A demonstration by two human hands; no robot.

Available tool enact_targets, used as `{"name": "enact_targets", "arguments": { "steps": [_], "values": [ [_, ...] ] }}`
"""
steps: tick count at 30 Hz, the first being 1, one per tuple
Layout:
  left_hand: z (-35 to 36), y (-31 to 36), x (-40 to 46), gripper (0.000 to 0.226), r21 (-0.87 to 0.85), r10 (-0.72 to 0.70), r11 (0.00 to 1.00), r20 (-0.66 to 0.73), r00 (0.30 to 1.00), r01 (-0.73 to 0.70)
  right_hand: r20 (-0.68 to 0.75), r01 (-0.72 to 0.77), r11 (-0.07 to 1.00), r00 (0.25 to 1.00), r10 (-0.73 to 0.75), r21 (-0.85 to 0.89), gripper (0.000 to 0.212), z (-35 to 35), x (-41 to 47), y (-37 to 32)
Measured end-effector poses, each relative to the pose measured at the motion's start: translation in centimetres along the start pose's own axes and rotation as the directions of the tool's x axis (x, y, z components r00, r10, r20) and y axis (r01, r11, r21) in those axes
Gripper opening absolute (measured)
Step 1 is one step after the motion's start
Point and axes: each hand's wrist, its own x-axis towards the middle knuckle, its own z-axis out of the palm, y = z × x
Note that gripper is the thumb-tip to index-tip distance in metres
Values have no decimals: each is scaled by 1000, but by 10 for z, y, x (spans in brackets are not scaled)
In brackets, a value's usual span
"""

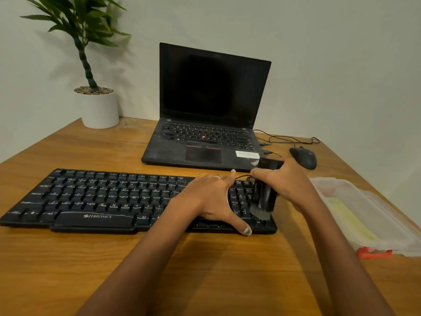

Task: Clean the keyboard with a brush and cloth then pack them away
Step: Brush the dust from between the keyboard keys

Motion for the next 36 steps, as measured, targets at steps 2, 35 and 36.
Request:
{"name": "enact_targets", "arguments": {
  "steps": [2,35,36],
  "values": [
    [0,0,0,129,10,4,1000,5,1000,-4,-238,46,999,970,-42,10,24,6,1,2],
    [-1,1,0,127,25,0,1000,23,1000,-1,287,216,966,925,-250,144,21,-16,-5,8],
    [-1,1,-1,126,24,2,1000,22,1000,-3,369,175,974,904,-217,143,31,-19,-6,8]
  ]
}}
